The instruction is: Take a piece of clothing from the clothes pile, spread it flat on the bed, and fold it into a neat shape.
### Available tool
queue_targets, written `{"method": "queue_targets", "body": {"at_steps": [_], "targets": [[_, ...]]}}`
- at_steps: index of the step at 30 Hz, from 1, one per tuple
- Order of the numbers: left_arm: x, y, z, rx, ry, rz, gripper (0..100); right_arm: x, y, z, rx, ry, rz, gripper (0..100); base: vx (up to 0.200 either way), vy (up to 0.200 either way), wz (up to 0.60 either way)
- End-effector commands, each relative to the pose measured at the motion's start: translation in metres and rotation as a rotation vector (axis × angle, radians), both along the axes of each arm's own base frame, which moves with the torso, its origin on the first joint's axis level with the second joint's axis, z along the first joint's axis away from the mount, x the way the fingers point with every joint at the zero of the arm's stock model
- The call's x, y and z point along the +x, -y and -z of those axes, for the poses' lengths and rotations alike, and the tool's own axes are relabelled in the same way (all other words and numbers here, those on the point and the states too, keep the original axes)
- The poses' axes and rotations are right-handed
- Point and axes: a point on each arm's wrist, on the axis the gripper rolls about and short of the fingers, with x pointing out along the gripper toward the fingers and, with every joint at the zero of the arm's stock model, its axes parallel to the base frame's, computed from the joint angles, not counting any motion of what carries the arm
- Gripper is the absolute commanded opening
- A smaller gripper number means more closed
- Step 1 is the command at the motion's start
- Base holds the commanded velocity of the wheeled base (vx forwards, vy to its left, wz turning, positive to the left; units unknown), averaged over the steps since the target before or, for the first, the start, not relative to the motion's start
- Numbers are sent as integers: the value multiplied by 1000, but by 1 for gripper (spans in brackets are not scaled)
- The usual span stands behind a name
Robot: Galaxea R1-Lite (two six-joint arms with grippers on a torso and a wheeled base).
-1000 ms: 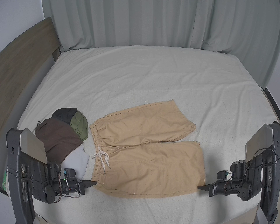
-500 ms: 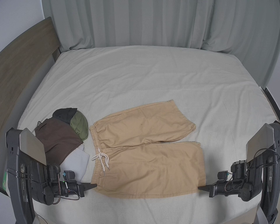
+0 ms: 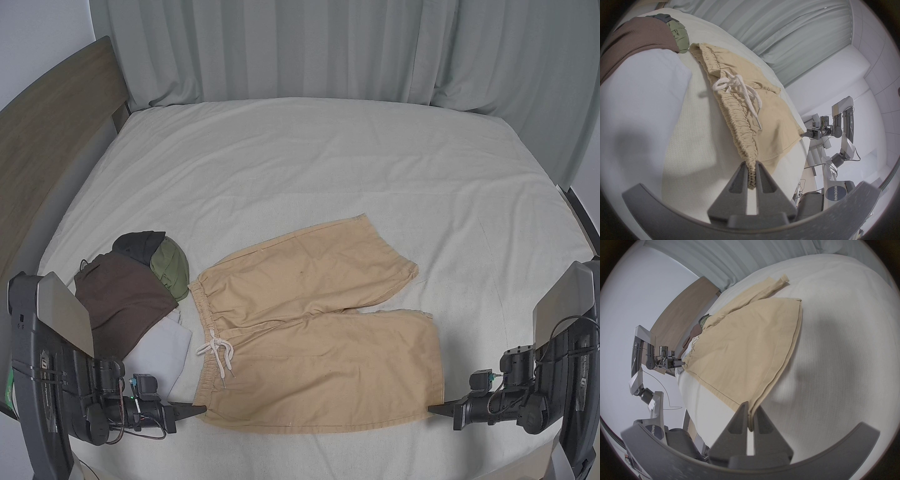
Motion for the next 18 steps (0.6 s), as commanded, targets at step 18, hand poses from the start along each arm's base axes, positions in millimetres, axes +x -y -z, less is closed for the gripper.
{"method": "queue_targets", "body": {"at_steps": [18], "targets": [[20,7,-49,-97,131,3,0,31,-17,-63,183,219,30,0,0,0,0]]}}
